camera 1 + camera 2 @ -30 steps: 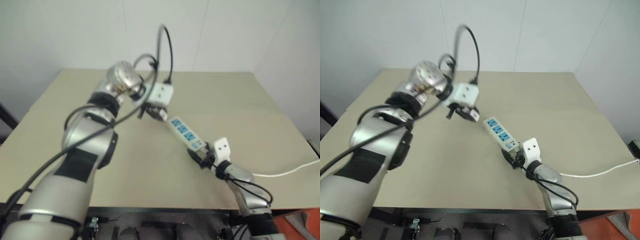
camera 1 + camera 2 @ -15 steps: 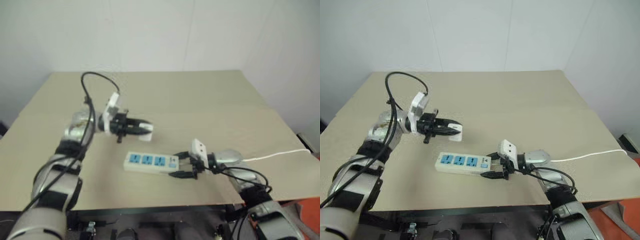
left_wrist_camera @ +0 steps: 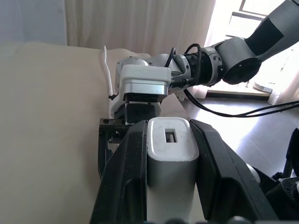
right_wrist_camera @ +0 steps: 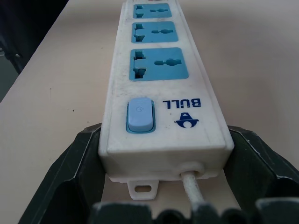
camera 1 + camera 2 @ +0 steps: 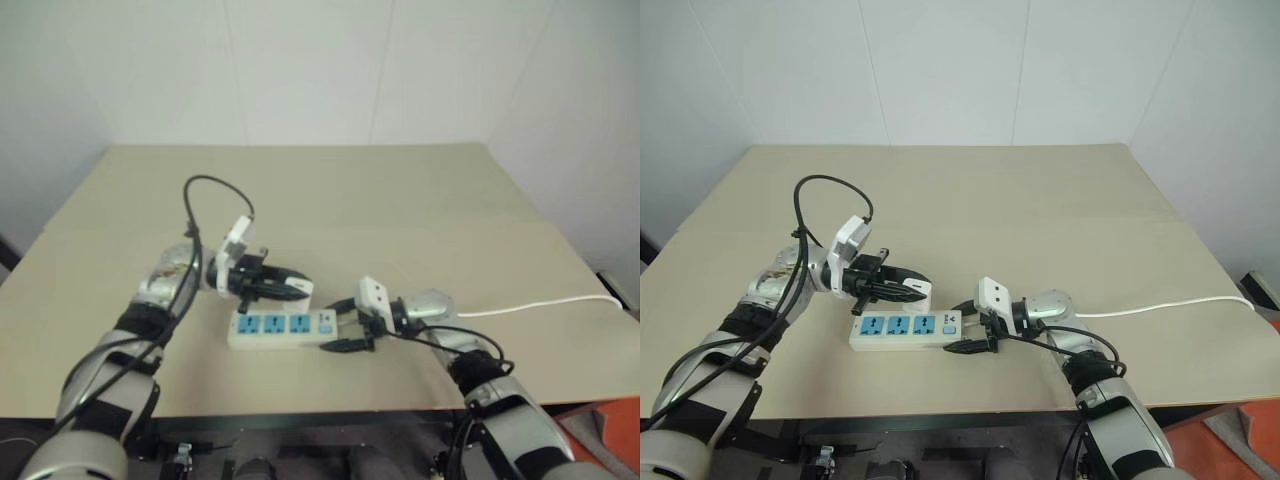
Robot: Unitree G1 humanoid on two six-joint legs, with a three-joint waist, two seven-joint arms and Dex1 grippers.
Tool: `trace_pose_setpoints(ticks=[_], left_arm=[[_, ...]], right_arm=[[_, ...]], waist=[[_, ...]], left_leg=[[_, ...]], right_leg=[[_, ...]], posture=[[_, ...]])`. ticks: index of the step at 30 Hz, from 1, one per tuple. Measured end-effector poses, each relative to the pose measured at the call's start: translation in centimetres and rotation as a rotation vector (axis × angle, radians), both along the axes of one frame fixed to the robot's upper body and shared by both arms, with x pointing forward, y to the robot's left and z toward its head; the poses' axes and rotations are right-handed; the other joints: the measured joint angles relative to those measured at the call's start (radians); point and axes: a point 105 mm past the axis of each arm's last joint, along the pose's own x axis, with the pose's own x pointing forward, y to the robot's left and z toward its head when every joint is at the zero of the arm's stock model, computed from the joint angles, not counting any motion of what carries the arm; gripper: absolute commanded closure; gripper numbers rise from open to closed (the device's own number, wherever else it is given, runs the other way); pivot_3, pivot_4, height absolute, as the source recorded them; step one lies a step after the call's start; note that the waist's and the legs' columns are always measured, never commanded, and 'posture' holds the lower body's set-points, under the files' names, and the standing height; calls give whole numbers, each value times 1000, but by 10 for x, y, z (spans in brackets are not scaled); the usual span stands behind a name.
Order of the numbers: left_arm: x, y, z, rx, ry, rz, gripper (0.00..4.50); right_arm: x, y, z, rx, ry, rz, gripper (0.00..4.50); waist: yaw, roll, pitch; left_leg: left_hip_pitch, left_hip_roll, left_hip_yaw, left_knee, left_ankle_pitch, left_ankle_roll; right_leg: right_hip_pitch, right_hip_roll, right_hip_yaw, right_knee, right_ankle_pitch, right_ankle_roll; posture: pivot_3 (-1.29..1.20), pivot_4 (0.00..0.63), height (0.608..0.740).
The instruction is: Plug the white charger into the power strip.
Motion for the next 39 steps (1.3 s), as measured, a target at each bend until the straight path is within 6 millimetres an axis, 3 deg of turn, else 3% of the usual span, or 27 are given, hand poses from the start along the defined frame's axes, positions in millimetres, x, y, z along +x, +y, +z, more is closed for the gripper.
trace_pose_setpoints(ticks=[17,39], left_arm=[[4,-1,-37,-55,137,74,3490],[11,-6,-44,-98,122,115,3490]], right_arm=[[5,-5,-1,4,7,-22,1080],[6,-8,-4,-2,0,-32,1080]], waist=[[11,0,-2],[14,2,-8]], left_leg=[[1,0,0,1,0,0],[3,-1,0,1,0,0]], right_leg=[[1,0,0,0,0,0],[4,0,0,-1,0,0]], posture=[[0,150,740],[0,150,740]])
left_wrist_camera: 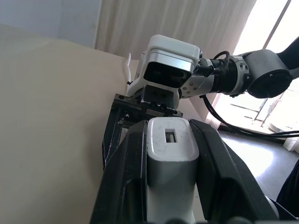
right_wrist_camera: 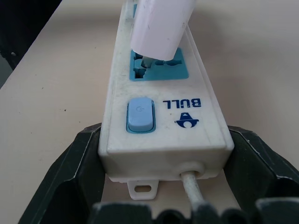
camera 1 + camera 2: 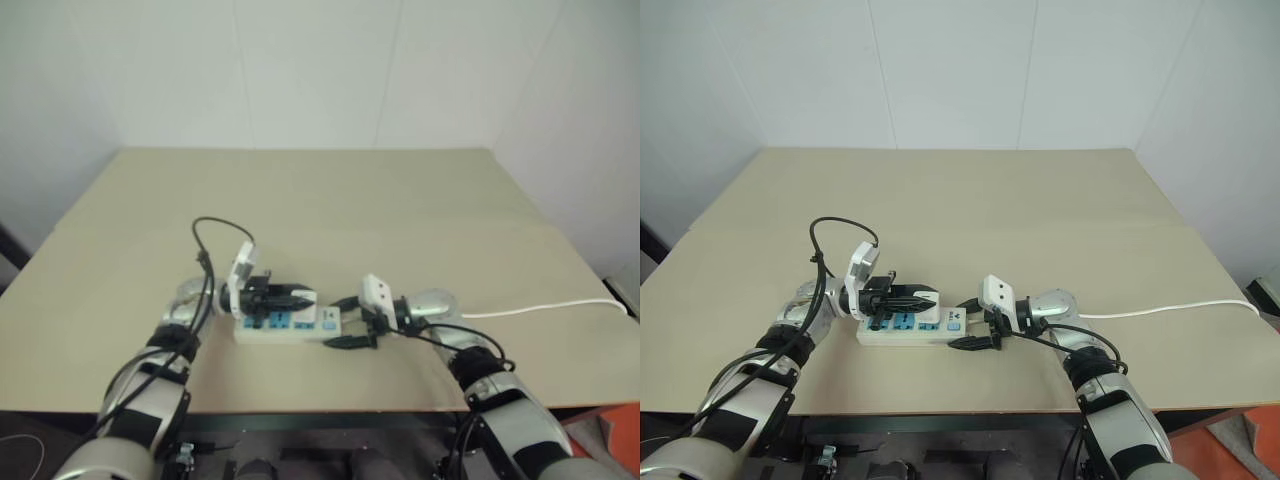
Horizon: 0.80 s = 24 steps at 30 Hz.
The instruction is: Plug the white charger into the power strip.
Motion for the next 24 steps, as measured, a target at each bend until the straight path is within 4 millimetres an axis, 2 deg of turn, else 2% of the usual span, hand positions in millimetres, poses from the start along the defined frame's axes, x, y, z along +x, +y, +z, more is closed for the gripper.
trace_pose_setpoints(ticks=[6,16,24], left_arm=[[-4,-3,0,42,-49,-32,3490],[-5,0,-1,16,-49,-19,3490],[-12,-2,-6,-2,-51,-25,3490]], right_arm=[[0,0,-1,0,-4,-2,1080],[0,0,-1,-2,-21,-1,1080],[0,-1,-3,-8,-27,-4,1080]], waist=[[0,1,-1],[0,2,-2],[0,3,-2]], left_leg=[[1,0,0,0,0,0],[2,0,0,0,0,0],[10,0,0,-1,0,0]], right_leg=[[2,0,0,-1,0,0],[2,0,0,-1,0,0],[10,0,0,-4,0,0]], posture=[[0,150,740],[0,150,740],[0,150,740]])
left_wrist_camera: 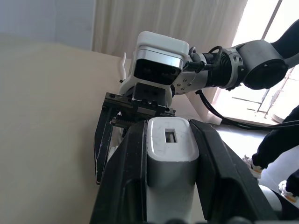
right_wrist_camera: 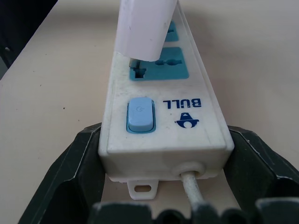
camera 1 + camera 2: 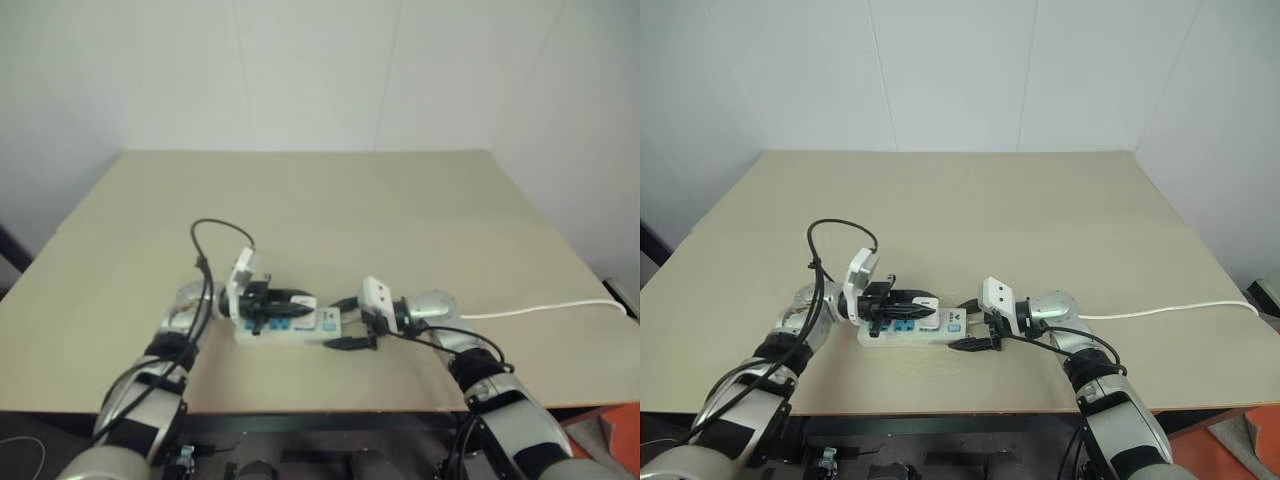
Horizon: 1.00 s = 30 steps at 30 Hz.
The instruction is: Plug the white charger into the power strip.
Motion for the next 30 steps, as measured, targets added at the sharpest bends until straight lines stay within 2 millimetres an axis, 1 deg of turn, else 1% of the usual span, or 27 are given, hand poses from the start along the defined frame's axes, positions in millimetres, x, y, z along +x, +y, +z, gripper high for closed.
trace_pose_setpoints(ticks=[9,15,18,24,30], left_arm=[[-2,-1,-1,14,-33,-4,3490],[5,-1,-1,10,-18,22,3490],[8,1,-9,35,12,40,3490],[12,0,-7,69,-11,37,3490],[12,-1,-7,70,-28,37,3490]], right_arm=[[0,-1,-1,-3,-5,-7,1080],[1,-1,-3,-2,-4,-18,1080],[1,1,-2,2,-9,-11,1080],[2,0,-3,7,-11,-30,1080],[2,0,-4,10,-12,-38,1080]], waist=[[0,0,-1],[0,0,-2],[-2,0,-2],[-1,0,-2],[-1,0,-2]], left_leg=[[5,0,0,-3,0,0],[7,0,0,-3,0,0],[6,0,0,-4,0,0],[6,0,0,-4,0,0],[6,0,0,-4,0,0]], right_leg=[[4,0,0,-3,0,0],[5,0,1,-3,0,0],[4,0,1,-4,0,0],[4,0,1,-5,0,0],[5,0,1,-5,0,0]], posture=[[0,150,740],[0,150,740],[0,150,740],[0,150,740],[0,150,740]])
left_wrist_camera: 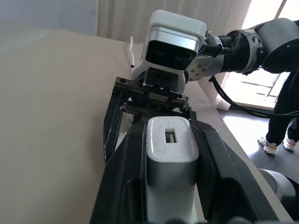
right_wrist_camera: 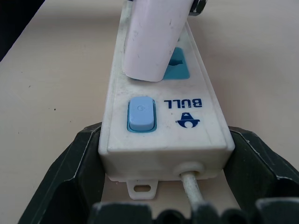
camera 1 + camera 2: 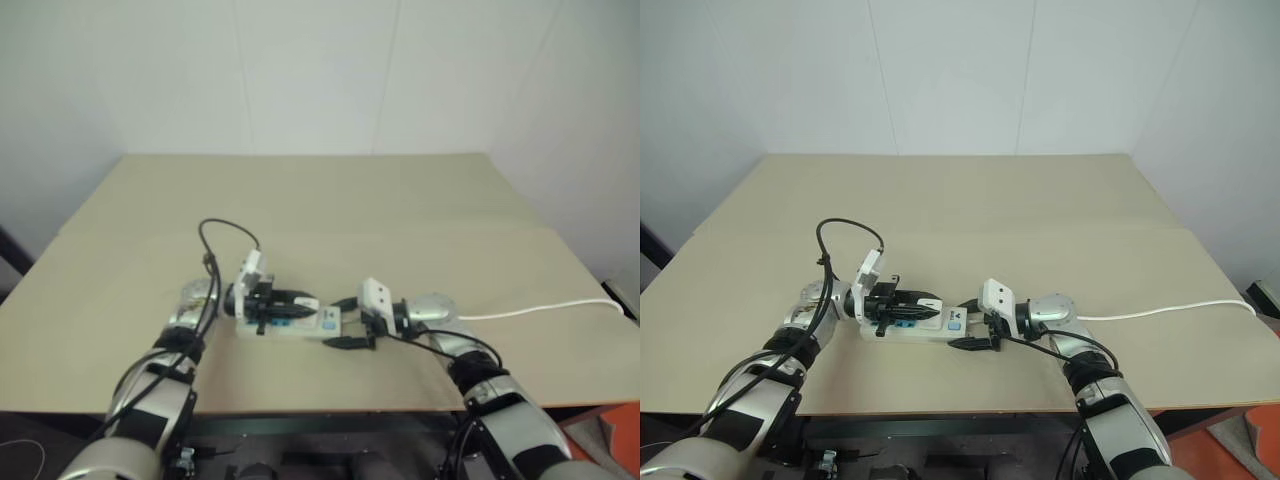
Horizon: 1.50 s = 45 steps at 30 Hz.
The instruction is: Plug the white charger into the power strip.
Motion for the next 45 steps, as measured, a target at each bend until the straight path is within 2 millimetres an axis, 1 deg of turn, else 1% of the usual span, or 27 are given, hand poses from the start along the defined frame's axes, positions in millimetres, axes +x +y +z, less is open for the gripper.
trace_pose_setpoints(ticks=[8,11,15,19,24,27,33,35,36,37,38,40,42,44,45], left_arm=[[-4,4,-6,-27,-4,21,3490],[-5,5,-8,-21,-35,21,3490],[-5,5,-10,11,-74,15,3490],[-3,3,-12,87,-123,-9,3490],[1,3,-13,127,-105,-11,3490],[2,3,-15,154,-109,-18,3490],[0,3,-18,169,-126,-22,3490],[0,3,-19,168,-125,-21,2763],[-1,10,-28,229,-98,-20,2566],[-4,18,-36,258,-76,-8,2227],[-3,24,-37,263,-74,11,1941],[-2,32,-36,270,-68,39,1293],[0,34,-34,256,-67,57,687],[2,34,-32,251,-65,64,13],[2,34,-32,254,-65,65,13]], right_arm=[[-1,1,0,6,-10,-7,1080],[-1,1,-1,6,-9,-10,1080],[-1,0,-2,5,-7,-15,1080],[0,-1,-5,1,2,-30,1080],[-1,0,-9,-4,9,-41,1080],[-1,0,-11,-7,13,-46,1080],[-1,-1,-13,-9,17,-54,1080],[-1,-1,-13,-8,18,-55,1080],[-1,0,-11,-11,11,-49,1080],[-3,2,-11,-16,5,-38,1080],[-4,1,-12,-8,6,-40,1080],[-5,0,-11,-11,4,-33,1080],[-5,-1,-10,-14,2,-30,1080],[-5,-1,-10,-14,1,-29,1080],[-5,-1,-10,-14,0,-29,1080]], waist=[[0,0,-1],[0,1,-4],[0,0,-9],[0,1,-17],[-1,2,-21],[-1,3,-21],[-1,6,-26],[-1,6,-27],[-1,6,-27],[-7,7,-27],[-5,8,-27],[-4,9,-27],[-2,9,-28],[-2,9,-27],[-1,9,-27]], left_leg=[[0,0,0,-1,0,0],[1,0,0,-2,0,0],[2,0,0,-2,0,0],[4,0,-1,-2,0,0],[10,0,-2,-3,-3,-6],[16,0,-2,-5,-5,-8],[17,-1,-2,-7,-5,-8],[18,-1,-2,-10,-5,-8],[18,-2,-3,-11,-5,-8],[17,-3,-2,-12,-5,-8],[16,-3,-2,-14,-5,-8],[17,-3,-2,-16,-5,-7],[17,-3,-2,-18,-1,-1],[17,-3,-2,-19,-1,-1],[17,-3,-1,-19,-1,-1]], right_leg=[[0,0,0,-1,0,0],[0,0,0,-1,-1,-1],[1,0,0,-1,-3,-6],[4,0,0,-5,-4,-7],[8,0,1,-8,-5,-8],[13,0,1,-9,-6,-9],[13,-1,1,-10,-7,-10],[13,-1,1,-11,-7,-10],[13,-1,2,-12,-7,-10],[11,-1,4,-12,-7,-10],[14,-1,4,-11,-7,-10],[11,-1,4,-13,-8,-10],[11,-1,4,-13,-10,-10],[12,-1,4,-13,-10,-10],[12,-1,4,-13,-10,-10]], posture=[[0,150,740],[0,150,740],[0,150,740],[0,150,740],[0,150,740],[0,150,740],[0,150,740],[0,150,740],[0,150,740],[0,150,740],[0,150,740],[0,150,740],[0,150,740],[0,150,740],[0,150,740]])
